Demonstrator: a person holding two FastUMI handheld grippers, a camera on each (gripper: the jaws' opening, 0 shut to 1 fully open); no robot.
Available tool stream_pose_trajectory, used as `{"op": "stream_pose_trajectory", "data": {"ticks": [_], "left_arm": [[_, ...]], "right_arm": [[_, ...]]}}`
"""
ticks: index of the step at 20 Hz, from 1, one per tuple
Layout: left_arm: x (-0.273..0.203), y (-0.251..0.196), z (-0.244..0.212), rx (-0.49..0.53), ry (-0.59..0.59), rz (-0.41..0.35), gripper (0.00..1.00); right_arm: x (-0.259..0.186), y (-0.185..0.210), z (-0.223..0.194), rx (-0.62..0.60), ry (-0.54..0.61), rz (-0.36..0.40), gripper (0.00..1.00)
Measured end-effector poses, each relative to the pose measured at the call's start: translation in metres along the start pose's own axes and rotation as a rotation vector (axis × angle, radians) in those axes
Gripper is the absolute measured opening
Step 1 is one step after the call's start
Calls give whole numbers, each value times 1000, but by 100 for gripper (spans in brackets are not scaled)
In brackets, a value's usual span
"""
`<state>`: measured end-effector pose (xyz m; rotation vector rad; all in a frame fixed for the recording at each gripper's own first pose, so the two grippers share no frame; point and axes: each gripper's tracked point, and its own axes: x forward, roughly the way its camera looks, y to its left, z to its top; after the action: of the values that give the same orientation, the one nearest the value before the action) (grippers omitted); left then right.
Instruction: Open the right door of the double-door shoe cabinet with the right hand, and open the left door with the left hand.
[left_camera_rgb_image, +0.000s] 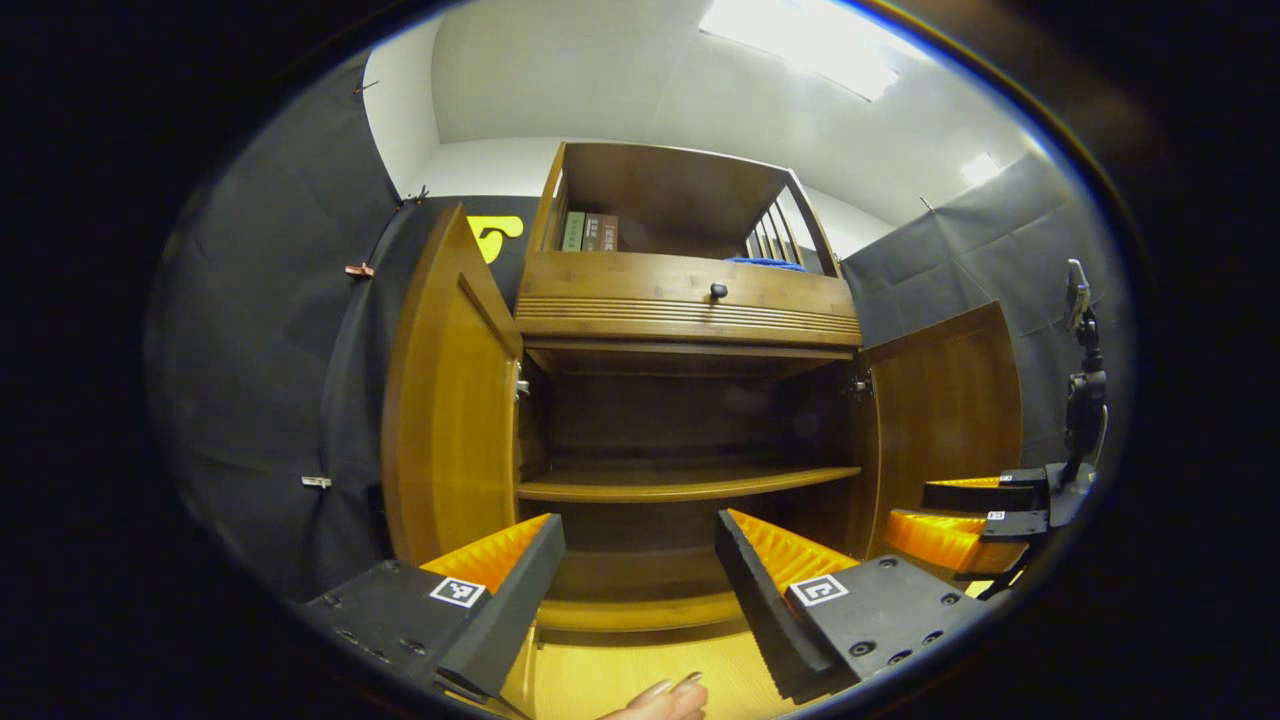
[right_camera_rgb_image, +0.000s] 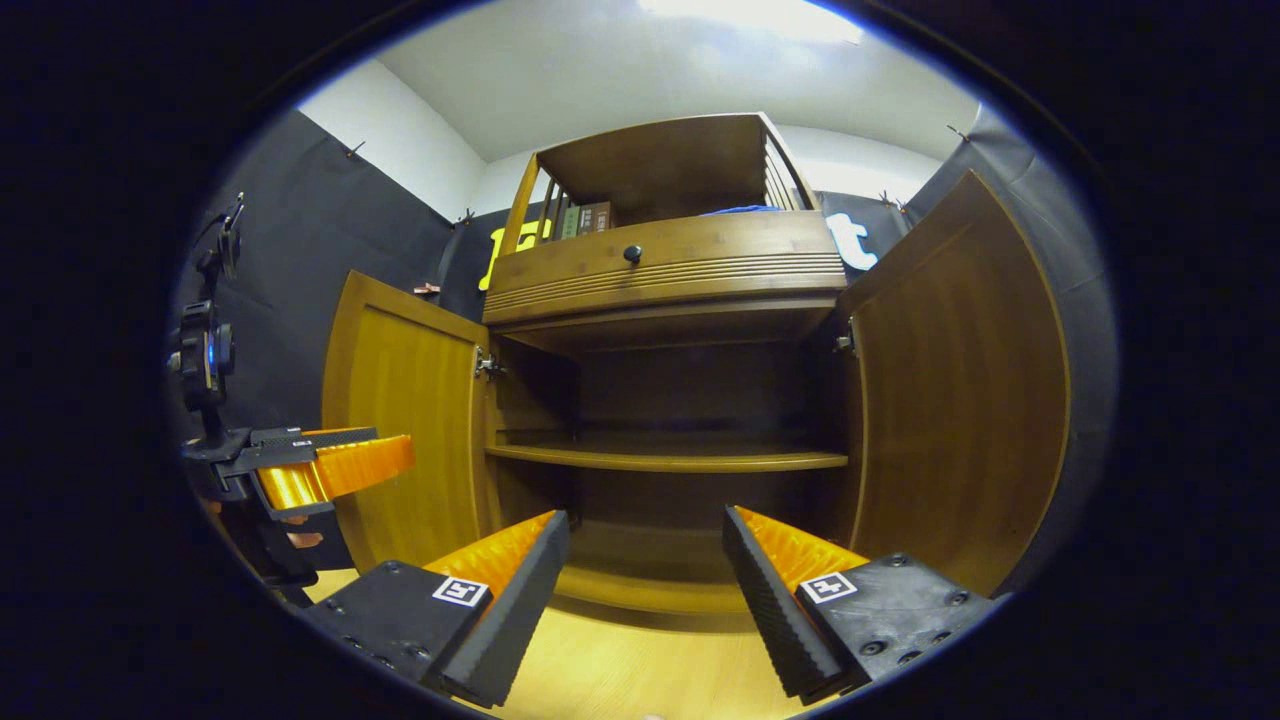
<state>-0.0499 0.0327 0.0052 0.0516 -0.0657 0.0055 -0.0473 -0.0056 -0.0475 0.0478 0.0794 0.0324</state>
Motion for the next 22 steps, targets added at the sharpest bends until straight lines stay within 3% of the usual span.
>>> {"op": "stream_pose_trajectory", "data": {"ticks": [1,8,10,12,13,22], "left_arm": [[4,-4,-2,-5,4,-8,93],[15,-27,-9,5,12,-51,93],[17,-33,-11,6,7,-59,93],[19,-36,-14,11,12,-64,93],[20,-37,-14,14,15,-64,93],[19,-38,-15,5,11,-63,95]], "right_arm": [[-1,-3,1,-2,-2,-7,100],[-3,-20,7,19,-15,-29,94],[-2,-23,12,16,-24,-32,100],[-3,-23,17,13,-38,-31,94],[-4,-23,20,14,-44,-28,100],[-7,-22,23,27,-55,-18,97]]}}
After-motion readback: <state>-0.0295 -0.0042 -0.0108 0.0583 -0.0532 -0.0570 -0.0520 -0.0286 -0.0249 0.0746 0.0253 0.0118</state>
